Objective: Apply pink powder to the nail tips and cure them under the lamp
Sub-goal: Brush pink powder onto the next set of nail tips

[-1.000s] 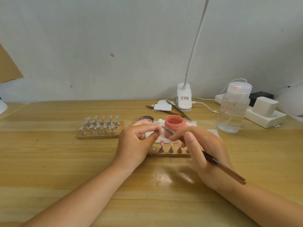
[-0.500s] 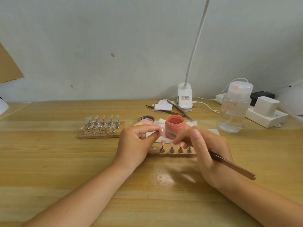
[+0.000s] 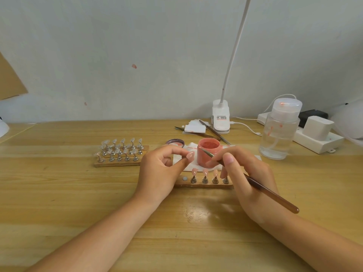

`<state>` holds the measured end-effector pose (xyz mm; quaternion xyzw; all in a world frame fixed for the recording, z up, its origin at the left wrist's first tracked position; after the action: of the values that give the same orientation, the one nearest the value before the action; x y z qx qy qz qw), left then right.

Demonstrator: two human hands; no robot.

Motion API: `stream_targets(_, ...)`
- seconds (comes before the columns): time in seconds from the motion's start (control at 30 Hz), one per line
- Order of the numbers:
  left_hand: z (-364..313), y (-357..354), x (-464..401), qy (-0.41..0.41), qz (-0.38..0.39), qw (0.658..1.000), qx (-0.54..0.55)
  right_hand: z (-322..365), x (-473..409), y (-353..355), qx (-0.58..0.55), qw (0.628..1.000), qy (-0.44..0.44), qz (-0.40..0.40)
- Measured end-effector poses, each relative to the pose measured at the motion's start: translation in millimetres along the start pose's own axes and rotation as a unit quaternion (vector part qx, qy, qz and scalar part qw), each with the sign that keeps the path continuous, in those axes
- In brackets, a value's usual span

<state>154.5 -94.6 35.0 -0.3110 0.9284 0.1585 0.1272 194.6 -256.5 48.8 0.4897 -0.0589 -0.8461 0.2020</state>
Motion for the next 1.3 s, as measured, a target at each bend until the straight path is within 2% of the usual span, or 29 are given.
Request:
stream_targets(0.27,-2.1,-1.1,-0.4,-0.009,0.007,1.000,-0.011,-3.5,1.9,-8.3,0.014,0.998,-0.011,0.063)
stream_targets(0.4,-1.6,-1.0,-1.3,-0.012,0.005,1.000,-0.008,2.6,0.3,-4.2,0.053,0.997,0.031,0.042)
stream_targets(0.5,-1.7,-1.2,-1.1,-0.014,0.006,1.000,-0.014,-0.4,0.2,-6.5,0.085,0.995,0.021,0.055)
stream_targets(0.63,-1.9,-1.0,-1.1,-0.012,0.003,1.000,-0.015,6.3,0.5,-6.2,0.078,0.994,0.057,0.050)
stream_targets(0.87,-1.6,-1.3,-0.9,-0.002,0.000,1.000,-0.011,4.2,0.6,-8.0,0.079,0.994,0.051,0.057)
stream_targets(1.0,-1.4,0.3,0.4,0.005,-0.008,1.000,-0.016,9.2,0.3,1.0,0.058,0.995,0.076,0.009)
stream_targets(1.1,-1.5,0.6,1.4,0.015,-0.003,1.000,-0.021,3.4,0.2,6.8,0.029,0.998,0.042,-0.028)
stream_targets(1.3,2.8,3.4,-0.7,0.041,0.005,0.999,0.032,-1.5,-0.2,8.8,0.011,0.999,0.015,-0.041)
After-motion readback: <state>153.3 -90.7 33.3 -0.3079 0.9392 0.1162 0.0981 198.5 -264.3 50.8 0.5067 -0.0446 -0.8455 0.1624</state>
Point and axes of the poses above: each hand's wrist, its own x-axis away from the middle knuckle, its own y-axis out of the back of the hand, z = x × y, the point moved 8 cm from there along -x, towards the middle knuckle, and after that the axes turned 11 degrees about y, right-handed, at the moved point
